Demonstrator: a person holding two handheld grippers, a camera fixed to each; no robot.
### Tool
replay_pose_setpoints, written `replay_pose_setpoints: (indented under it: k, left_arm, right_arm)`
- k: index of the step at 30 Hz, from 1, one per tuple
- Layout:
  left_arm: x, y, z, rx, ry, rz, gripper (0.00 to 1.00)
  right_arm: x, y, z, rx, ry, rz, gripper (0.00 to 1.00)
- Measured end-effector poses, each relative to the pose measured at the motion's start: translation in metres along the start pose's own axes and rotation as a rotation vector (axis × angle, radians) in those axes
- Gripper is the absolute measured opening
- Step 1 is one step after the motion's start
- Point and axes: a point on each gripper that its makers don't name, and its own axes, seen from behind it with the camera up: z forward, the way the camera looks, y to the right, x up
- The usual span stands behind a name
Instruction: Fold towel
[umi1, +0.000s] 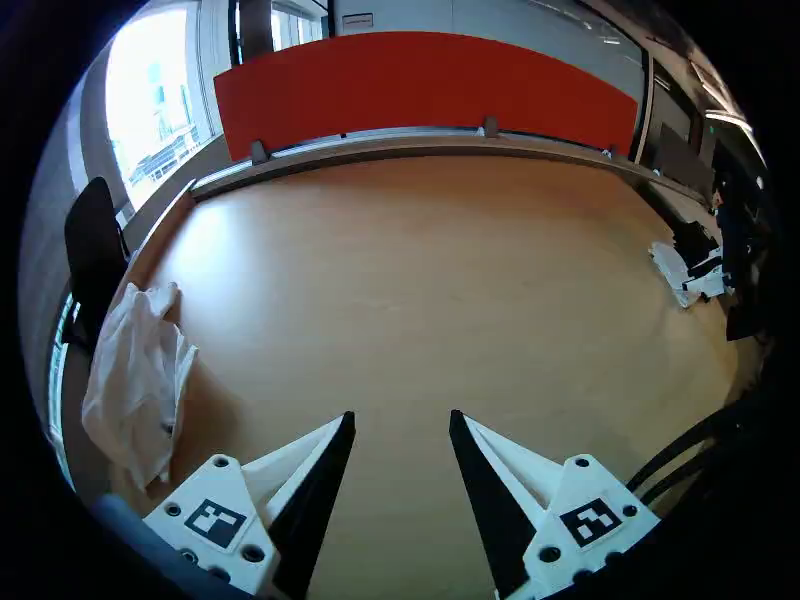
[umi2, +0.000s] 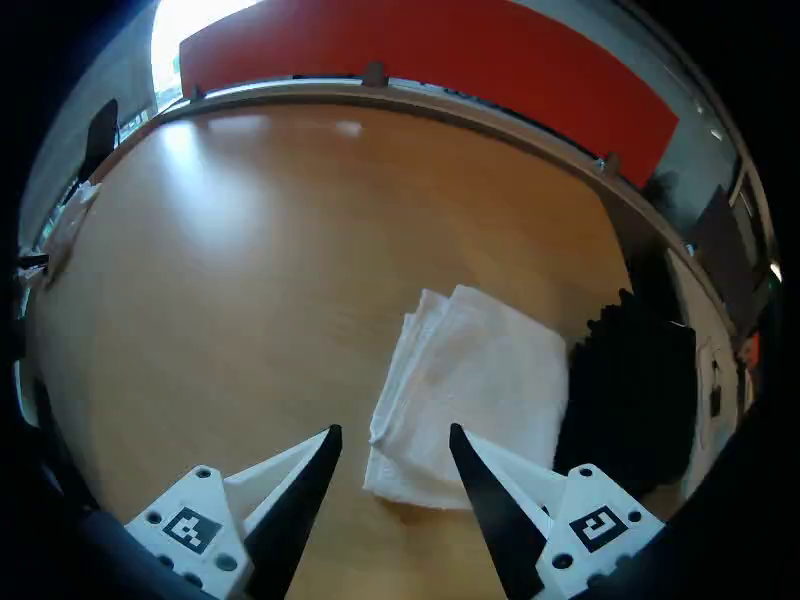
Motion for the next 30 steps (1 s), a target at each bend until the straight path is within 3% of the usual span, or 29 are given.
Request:
replay_pose_setpoints:
  k: [5,30]
  left_arm:
    - [-0.004,0.000,0.000,0.000,-0.006,-0.002,0.69]
    - [-0.008,-0.004,0.001,0.008,-0.014,0.006,0.69]
  right_arm:
    - [-0.005,-0.002,0.005,0.002,-0.009,0.006,0.76]
    - [-0.008,-0.010,0.011,0.022,-0.028,-0.005,0.18]
